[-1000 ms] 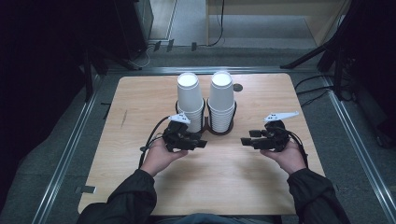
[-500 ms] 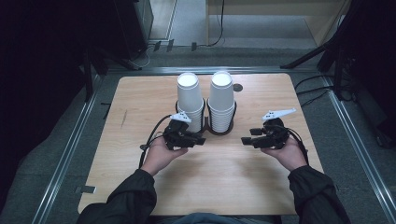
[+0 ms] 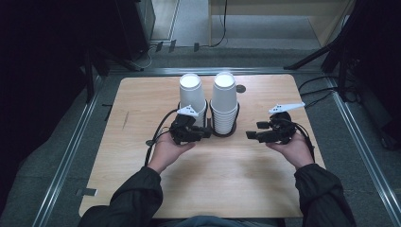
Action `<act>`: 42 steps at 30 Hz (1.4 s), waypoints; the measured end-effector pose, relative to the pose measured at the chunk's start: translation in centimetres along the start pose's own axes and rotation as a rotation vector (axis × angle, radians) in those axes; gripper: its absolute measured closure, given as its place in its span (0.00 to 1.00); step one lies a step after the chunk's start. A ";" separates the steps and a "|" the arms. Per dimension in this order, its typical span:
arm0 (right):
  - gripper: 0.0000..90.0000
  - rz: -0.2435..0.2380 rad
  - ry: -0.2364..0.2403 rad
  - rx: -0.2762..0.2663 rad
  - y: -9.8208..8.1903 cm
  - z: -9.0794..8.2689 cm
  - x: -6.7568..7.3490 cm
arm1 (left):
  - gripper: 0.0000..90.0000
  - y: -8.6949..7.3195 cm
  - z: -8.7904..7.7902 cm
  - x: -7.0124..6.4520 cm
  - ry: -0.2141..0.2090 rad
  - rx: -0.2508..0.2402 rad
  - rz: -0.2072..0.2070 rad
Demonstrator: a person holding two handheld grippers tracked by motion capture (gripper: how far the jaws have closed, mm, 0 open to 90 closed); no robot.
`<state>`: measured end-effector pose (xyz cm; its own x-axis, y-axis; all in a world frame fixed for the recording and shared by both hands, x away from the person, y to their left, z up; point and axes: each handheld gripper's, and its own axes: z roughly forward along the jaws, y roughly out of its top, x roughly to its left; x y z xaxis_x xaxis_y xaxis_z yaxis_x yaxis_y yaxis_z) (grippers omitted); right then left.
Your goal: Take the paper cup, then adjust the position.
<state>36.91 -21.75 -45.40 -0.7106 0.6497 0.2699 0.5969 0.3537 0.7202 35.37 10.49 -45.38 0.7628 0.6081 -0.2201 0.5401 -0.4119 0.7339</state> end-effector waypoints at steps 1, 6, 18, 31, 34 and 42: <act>0.31 -0.003 -0.002 -0.006 0.6 -0.2 0.0 | 0.97 0.6 0.1 -0.3 0.031 0.018 -0.001; 0.30 -0.020 -0.013 -0.024 2.0 -0.7 0.3 | 1.00 1.9 0.3 -0.4 0.046 -0.030 -0.049; 0.28 -0.043 -0.016 -0.031 5.7 -1.4 0.4 | 1.00 4.2 1.6 -1.2 0.120 -0.046 -0.107; 0.17 -0.091 0.004 -0.048 10.4 -0.3 1.7 | 1.00 4.2 2.3 -1.1 0.142 -0.042 -0.114; 0.16 -0.109 0.003 -0.044 11.2 -0.1 2.1 | 1.00 4.2 2.4 -1.2 0.146 -0.042 -0.102; 0.15 -0.173 0.000 0.020 14.7 1.9 3.4 | 1.00 3.9 3.0 -1.4 0.151 -0.055 -0.091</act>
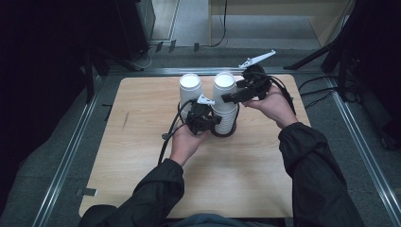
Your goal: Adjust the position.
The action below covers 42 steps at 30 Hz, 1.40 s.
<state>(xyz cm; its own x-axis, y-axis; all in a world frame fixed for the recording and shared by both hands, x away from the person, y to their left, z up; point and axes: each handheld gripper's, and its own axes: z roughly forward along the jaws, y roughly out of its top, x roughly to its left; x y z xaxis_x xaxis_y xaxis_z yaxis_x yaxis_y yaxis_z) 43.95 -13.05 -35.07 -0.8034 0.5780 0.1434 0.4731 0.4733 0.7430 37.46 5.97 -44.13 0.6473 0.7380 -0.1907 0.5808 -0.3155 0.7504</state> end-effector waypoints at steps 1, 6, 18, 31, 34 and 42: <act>0.15 -0.002 0.004 -0.005 0.3 0.2 0.0 | 1.00 0.0 0.0 0.0 0.002 -0.004 0.002; 0.15 -0.017 -0.013 0.010 1.7 1.3 0.4 | 1.00 0.1 0.0 0.0 -0.001 -0.020 -0.006; 0.26 -0.099 -0.077 0.017 2.7 1.9 1.3 | 1.00 0.0 -0.3 0.3 -0.003 -0.027 -0.012; 0.27 -0.116 -0.081 0.035 2.9 1.8 1.5 | 0.98 -0.2 -0.3 0.4 -0.013 -0.038 -0.015; 0.28 -0.118 -0.088 0.032 3.1 1.7 1.7 | 0.97 -0.3 -0.3 0.5 -0.008 -0.031 -0.012; 0.27 -0.130 -0.095 0.007 4.7 -0.2 2.3 | 0.94 -0.3 -0.4 0.7 -0.013 -0.034 -0.014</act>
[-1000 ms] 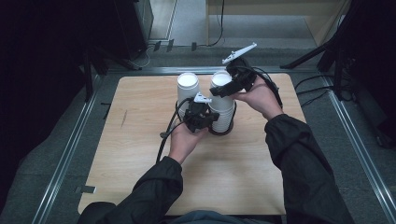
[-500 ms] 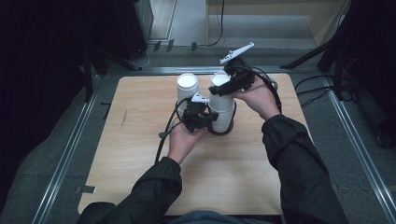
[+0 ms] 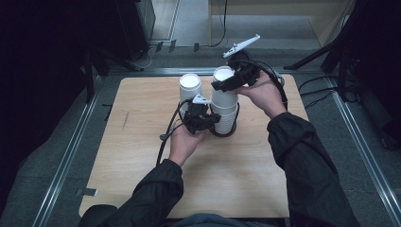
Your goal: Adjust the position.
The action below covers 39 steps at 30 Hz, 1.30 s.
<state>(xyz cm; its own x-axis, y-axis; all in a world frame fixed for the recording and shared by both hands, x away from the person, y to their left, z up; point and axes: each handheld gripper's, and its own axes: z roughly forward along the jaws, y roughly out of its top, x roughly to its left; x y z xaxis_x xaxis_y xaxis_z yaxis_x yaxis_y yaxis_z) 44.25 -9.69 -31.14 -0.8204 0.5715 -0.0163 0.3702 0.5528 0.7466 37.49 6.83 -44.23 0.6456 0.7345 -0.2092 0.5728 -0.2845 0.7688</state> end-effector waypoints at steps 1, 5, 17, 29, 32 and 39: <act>0.27 0.000 0.000 0.000 0.0 0.0 0.0 | 0.94 0.0 0.0 0.0 0.000 0.000 0.000; 0.27 0.014 0.014 -0.015 0.8 -1.5 -0.1 | 0.92 -0.1 -0.2 0.1 -0.003 0.001 0.011; 0.27 -0.038 0.005 -0.022 2.9 -4.4 0.9 | 0.89 -0.2 -0.6 0.0 -0.033 0.006 0.031; 0.27 -0.079 0.017 -0.011 2.9 -7.9 2.0 | 0.86 0.0 -1.9 0.1 -0.149 0.008 0.005; 0.27 -0.075 0.035 -0.020 2.0 -9.2 2.4 | 0.83 0.6 -2.8 -0.1 -0.165 0.030 0.042; 0.27 -0.072 0.069 -0.031 -0.4 -11.1 3.2 | 0.75 0.7 -4.3 0.1 -0.273 0.052 0.072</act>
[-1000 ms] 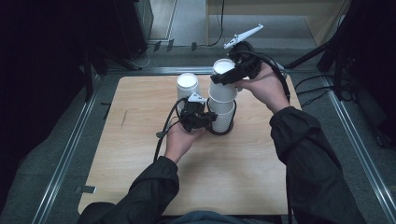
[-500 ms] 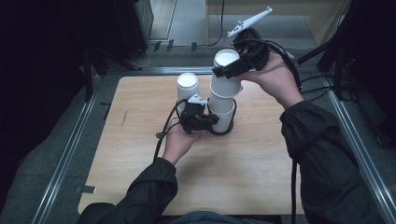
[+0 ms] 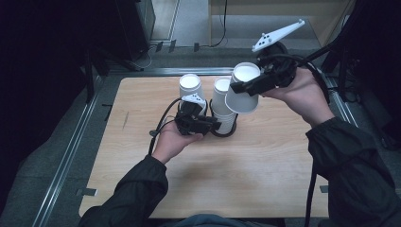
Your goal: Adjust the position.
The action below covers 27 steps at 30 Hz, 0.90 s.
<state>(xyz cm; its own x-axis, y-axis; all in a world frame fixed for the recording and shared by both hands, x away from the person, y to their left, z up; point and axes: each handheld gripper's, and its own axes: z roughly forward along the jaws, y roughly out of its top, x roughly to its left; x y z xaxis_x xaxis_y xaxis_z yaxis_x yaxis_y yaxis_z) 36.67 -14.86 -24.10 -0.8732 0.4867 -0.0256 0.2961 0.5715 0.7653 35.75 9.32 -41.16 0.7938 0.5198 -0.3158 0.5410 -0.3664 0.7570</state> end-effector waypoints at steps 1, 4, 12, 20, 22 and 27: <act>0.27 0.000 0.000 0.000 0.0 0.0 0.0 | 0.74 0.0 0.0 0.0 0.000 0.000 0.000; 0.27 -0.010 0.021 0.013 -1.4 0.2 0.7 | 0.69 -0.2 -0.5 -0.1 -0.002 0.019 0.046; 0.27 -0.034 0.069 0.019 -4.3 1.1 2.1 | 0.59 -1.3 -1.7 -0.3 -0.030 0.027 0.129; 0.27 -0.041 0.099 0.024 -6.7 2.1 3.1 | 0.46 -2.5 -1.9 -0.5 -0.041 0.039 0.171; 0.27 -0.032 0.109 0.021 -7.8 2.6 3.1 | 0.44 -3.1 -2.1 -0.2 -0.045 0.046 0.173; 0.27 -0.052 0.127 0.024 -9.3 3.6 3.1 | 0.41 -4.0 -2.3 0.3 -0.062 0.041 0.164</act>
<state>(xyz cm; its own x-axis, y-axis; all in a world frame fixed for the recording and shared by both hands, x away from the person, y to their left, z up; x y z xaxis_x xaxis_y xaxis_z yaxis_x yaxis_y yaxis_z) 32.59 -16.23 -33.61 -0.9293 0.3690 0.0183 0.2570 0.6101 0.7495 33.17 12.67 -42.99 0.8872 0.4022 -0.2260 0.4130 -0.4739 0.7777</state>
